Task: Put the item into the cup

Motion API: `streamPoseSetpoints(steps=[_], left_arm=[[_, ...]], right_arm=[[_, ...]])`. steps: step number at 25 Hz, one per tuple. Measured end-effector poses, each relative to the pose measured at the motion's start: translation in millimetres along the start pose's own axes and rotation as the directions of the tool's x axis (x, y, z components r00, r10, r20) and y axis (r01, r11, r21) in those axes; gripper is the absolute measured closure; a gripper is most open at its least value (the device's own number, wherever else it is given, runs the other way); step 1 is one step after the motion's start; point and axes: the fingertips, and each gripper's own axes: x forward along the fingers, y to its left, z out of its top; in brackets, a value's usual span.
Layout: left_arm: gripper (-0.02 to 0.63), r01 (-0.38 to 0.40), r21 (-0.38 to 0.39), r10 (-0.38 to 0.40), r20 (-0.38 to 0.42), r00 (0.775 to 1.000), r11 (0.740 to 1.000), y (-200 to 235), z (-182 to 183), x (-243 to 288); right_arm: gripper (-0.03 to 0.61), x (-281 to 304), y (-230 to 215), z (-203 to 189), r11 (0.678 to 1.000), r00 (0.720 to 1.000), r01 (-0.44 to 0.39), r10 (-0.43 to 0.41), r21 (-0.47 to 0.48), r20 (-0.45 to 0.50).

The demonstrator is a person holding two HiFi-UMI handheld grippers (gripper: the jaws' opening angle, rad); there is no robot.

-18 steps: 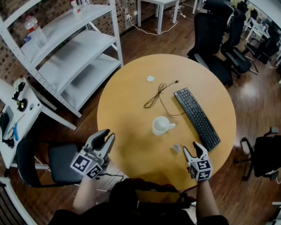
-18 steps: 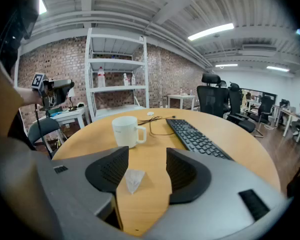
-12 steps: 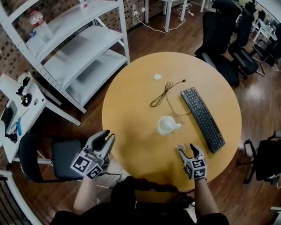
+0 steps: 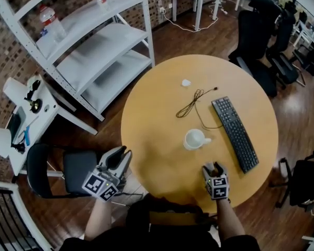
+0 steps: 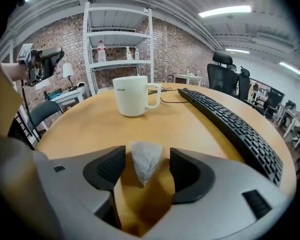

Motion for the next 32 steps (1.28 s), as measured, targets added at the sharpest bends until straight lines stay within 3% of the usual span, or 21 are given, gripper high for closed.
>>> streamPoseSetpoints(steps=[1,2,3,8,12,19,22,27,32], left_arm=[[0.514,0.002,-0.002,-0.002,0.001,1.0,1.0,0,0,1],[0.514,0.005,-0.004,-0.005,0.003,1.0,1.0,1,0,2],[0.514,0.011,-0.005,-0.011,0.005,1.0,1.0,0,0,3],[0.514,0.051,-0.009,-0.05,0.014,0.999,0.999,-1,2,14],[0.514,0.081,-0.006,-0.08,0.027,0.996,0.997,-1,4,21],[0.514,0.079,-0.012,-0.078,0.054,0.995,0.997,3,8,14],[0.514,0.058,-0.017,-0.057,0.06,0.997,0.998,7,7,5],[0.514,0.015,-0.032,-0.012,0.071,0.997,0.999,16,4,-10],[0.514,-0.011,-0.047,0.014,0.075,0.997,0.999,23,-2,-23]], right_arm=[[0.309,-1,1,1,1.0,1.0,-0.002,0.002,-0.01,-0.006],[0.412,-1,2,1,1.0,1.0,-0.008,0.007,-0.021,-0.015],[0.471,-2,4,2,0.999,1.0,-0.016,0.016,-0.03,-0.022],[0.471,-12,5,26,0.996,0.999,-0.05,0.05,-0.075,-0.008],[0.471,-26,0,76,0.973,0.997,-0.065,0.071,-0.22,0.019],[0.471,-37,13,172,0.877,0.991,-0.088,0.126,-0.473,0.049],[0.471,-26,28,185,0.819,0.989,-0.116,0.146,-0.562,0.009],[0.446,1,46,182,0.69,0.985,-0.173,0.132,-0.702,-0.113],[0.43,17,47,180,0.684,0.981,-0.189,0.107,-0.705,-0.16]])
